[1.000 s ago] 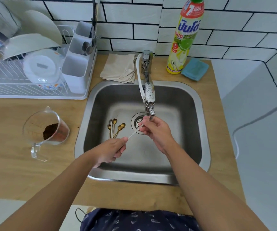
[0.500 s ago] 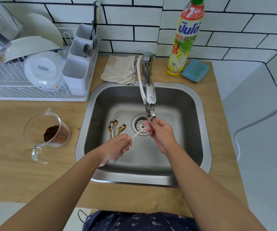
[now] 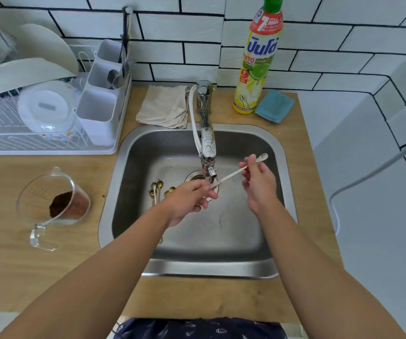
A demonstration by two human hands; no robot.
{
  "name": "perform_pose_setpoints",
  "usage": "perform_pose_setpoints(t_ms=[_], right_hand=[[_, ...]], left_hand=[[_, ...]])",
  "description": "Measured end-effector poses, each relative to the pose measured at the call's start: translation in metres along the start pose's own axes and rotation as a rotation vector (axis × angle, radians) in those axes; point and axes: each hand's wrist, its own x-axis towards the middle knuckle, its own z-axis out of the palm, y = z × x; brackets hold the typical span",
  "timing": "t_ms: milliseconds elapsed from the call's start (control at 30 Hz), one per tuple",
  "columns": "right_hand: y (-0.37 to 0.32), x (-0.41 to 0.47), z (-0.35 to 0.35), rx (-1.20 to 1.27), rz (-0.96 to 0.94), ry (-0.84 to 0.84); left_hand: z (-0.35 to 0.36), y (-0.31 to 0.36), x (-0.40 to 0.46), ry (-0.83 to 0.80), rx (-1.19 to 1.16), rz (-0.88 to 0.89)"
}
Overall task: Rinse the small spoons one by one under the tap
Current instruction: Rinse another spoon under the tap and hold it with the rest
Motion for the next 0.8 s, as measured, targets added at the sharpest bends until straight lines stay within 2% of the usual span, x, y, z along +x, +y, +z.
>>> perform_pose_setpoints(t_ms=[67, 167, 267, 400, 467, 600, 700, 800], right_hand=[[0.011, -0.013, 0.013, 0.039, 0.062, -0.082], [0.028, -0.032, 0.036, 0.254, 0.193, -0.205], [0.034, -0.037, 0.045, 0.419, 0.236, -0.205], [0.039, -0.035, 0.04, 0.436, 0.232, -0.152], [0.041, -0.032, 0.036, 0.463, 0.251, -0.136], [0.041, -0.028, 0.027, 0.486, 0.296, -0.153], [0.042, -0.028, 0.022, 0.479, 0.322, -0.186], [0.042, -0.028, 0.017, 0.472, 0.329, -0.193]], left_hand=[[0.002, -0.006, -0.005, -0.007, -0.047, -0.013], [0.011, -0.014, -0.012, 0.008, -0.059, -0.034], [0.014, -0.025, -0.018, 0.019, -0.082, -0.064], [-0.001, -0.037, -0.022, -0.007, -0.033, -0.072], [-0.015, -0.042, -0.018, 0.034, 0.141, -0.096], [-0.056, -0.062, 0.003, 0.376, 0.831, -0.126], [-0.075, -0.077, 0.016, 0.472, 1.004, -0.271], [-0.081, -0.088, 0.023, 0.491, 1.083, -0.293]])
